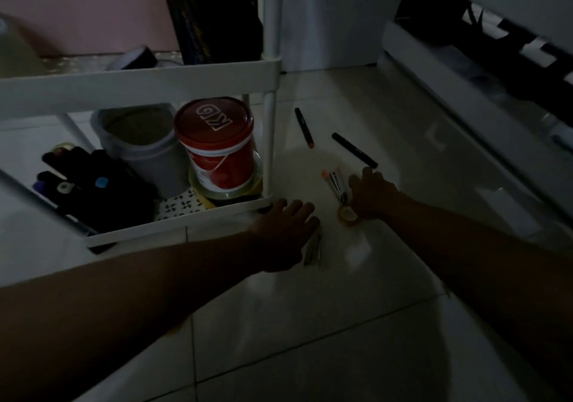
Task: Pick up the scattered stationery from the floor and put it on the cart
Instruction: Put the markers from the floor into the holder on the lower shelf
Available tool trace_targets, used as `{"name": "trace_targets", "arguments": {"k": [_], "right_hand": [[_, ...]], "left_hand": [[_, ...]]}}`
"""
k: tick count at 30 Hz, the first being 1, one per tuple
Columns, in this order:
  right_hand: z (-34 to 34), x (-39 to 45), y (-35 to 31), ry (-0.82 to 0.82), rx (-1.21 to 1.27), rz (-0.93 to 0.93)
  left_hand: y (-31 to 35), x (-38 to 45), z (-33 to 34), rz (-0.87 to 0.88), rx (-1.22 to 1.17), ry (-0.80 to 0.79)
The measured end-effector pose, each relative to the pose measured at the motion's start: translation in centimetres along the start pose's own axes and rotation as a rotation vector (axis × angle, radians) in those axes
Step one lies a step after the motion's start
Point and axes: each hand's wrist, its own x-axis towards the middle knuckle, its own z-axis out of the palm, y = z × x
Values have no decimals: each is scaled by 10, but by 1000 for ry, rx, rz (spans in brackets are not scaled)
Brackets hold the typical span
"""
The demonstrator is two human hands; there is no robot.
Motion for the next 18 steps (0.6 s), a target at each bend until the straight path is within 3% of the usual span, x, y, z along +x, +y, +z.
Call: {"name": "trace_targets", "arguments": {"k": [10,18], "right_hand": [[28,58,17,102,220,180],[28,71,17,161,249,222]], "left_hand": [[15,42,24,-129,-232,-12],[23,45,29,-102,-387,-28]]}}
